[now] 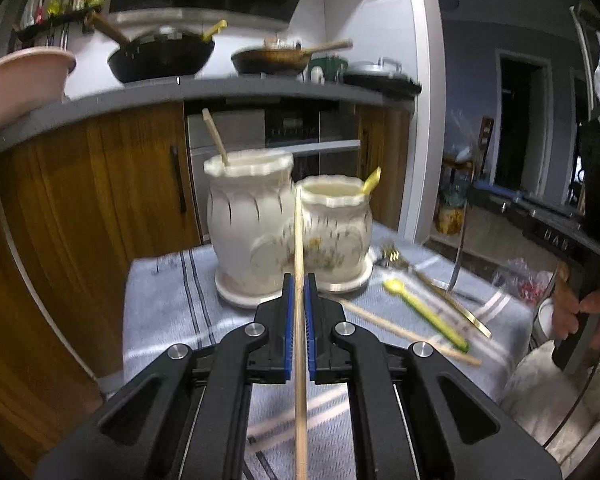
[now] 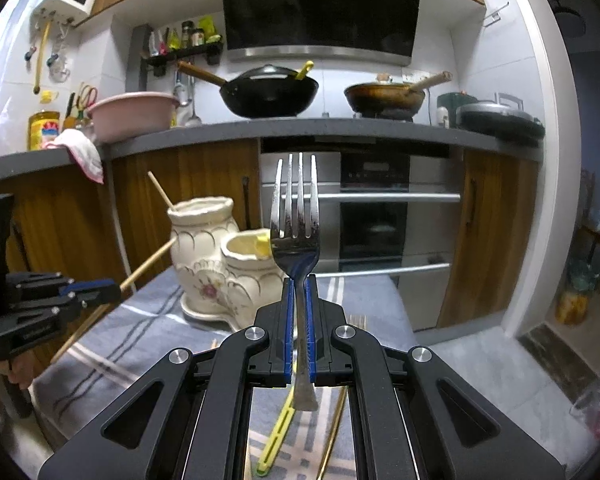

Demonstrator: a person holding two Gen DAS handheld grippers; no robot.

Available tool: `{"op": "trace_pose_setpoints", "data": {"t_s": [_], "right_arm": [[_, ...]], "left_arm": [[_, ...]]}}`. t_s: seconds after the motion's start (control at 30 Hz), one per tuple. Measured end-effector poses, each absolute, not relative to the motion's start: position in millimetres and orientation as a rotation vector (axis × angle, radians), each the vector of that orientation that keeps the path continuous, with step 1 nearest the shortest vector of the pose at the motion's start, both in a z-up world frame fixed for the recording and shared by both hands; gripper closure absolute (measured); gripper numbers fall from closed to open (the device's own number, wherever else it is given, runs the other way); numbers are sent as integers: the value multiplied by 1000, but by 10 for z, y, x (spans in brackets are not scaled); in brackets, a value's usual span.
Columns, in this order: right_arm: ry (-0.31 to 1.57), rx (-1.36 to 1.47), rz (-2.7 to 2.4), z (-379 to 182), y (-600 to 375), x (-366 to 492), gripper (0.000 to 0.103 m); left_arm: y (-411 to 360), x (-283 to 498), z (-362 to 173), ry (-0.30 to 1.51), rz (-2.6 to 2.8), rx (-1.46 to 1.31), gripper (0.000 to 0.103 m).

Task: Organize utensils
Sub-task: 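Lift the chopstick and fork with both tools toward the ceramic holder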

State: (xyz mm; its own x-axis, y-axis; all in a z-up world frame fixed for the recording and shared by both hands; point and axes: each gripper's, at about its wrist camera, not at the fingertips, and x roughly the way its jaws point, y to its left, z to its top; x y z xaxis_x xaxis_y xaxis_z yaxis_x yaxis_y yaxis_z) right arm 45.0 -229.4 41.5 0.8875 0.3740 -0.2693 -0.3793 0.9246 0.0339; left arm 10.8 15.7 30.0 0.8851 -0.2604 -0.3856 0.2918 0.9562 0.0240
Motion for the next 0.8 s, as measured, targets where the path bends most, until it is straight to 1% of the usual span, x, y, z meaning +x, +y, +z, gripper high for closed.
{"op": "trace_pose_setpoints", "data": {"t_s": [0.27,0.43,0.63,0.8], "right_arm": [[249,29,439,739,-2262,505,97],[216,13,439,968,-2207,575,97],[200,-7,408,1144,-2172,799,97],[178,5,406,1284,-2106,1025,97]], "left_arm": [[286,44,800,171,-290,55,98],[529,150,1046,42,-266,-7,98],[923,507,1189,-17,-275,-129,98],[1077,993,1207,-4,-338,-219,98]]}}
